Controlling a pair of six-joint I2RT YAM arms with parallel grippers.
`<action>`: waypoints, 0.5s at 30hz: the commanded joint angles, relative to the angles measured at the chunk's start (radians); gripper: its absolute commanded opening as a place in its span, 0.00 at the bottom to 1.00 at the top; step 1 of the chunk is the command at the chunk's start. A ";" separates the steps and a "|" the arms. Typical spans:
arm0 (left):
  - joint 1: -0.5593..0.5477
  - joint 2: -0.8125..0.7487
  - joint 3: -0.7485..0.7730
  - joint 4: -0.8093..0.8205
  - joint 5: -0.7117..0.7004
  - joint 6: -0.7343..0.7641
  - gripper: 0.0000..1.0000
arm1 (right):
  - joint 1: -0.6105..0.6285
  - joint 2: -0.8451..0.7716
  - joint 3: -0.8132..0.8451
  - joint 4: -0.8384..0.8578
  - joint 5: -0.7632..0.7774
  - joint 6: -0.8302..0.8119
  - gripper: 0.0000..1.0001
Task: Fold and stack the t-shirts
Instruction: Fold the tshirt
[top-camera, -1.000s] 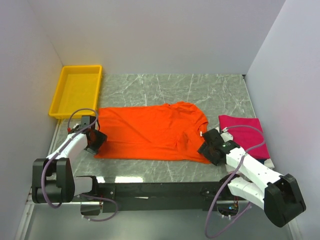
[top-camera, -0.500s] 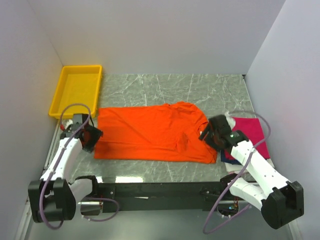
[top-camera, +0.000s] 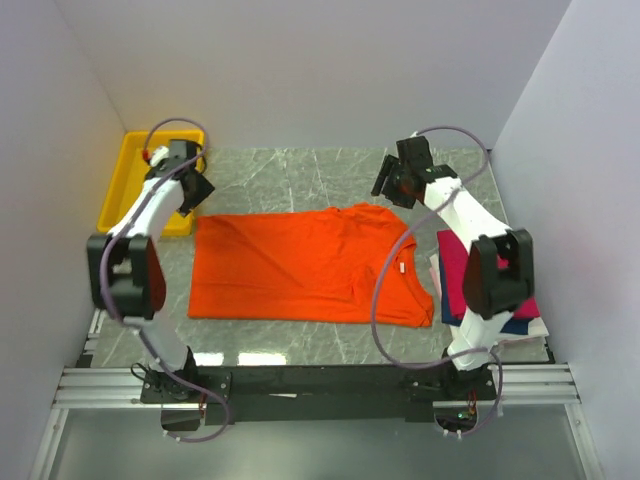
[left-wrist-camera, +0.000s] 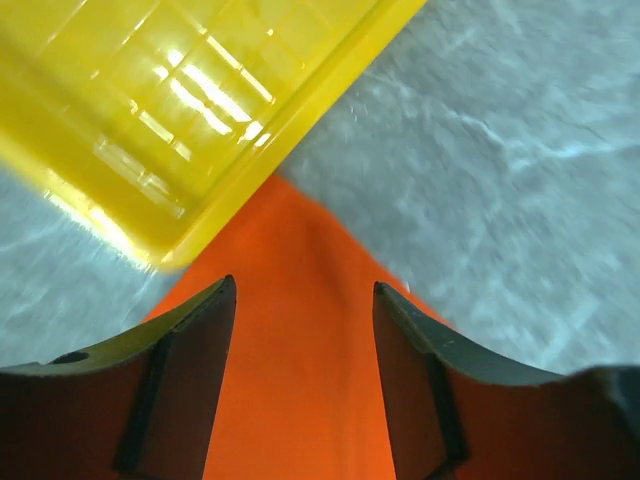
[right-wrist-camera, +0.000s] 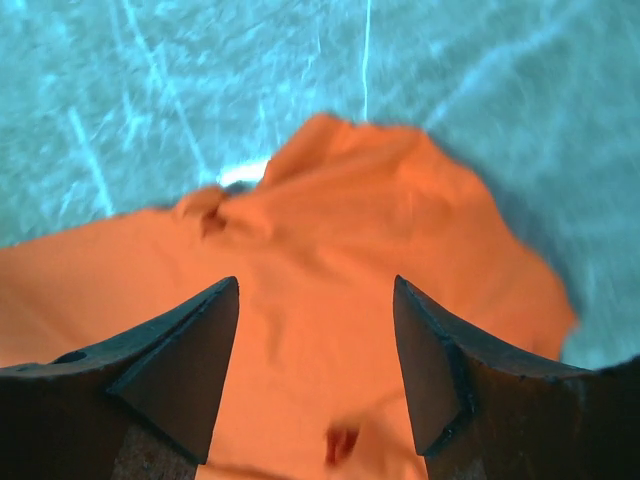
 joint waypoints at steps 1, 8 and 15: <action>-0.029 0.135 0.151 -0.075 -0.152 0.013 0.62 | -0.013 0.090 0.120 0.006 -0.050 -0.064 0.69; -0.065 0.370 0.331 -0.175 -0.240 -0.071 0.57 | -0.043 0.158 0.156 0.019 -0.061 -0.073 0.69; -0.067 0.443 0.349 -0.224 -0.263 -0.169 0.53 | -0.075 0.149 0.116 0.030 -0.057 -0.085 0.69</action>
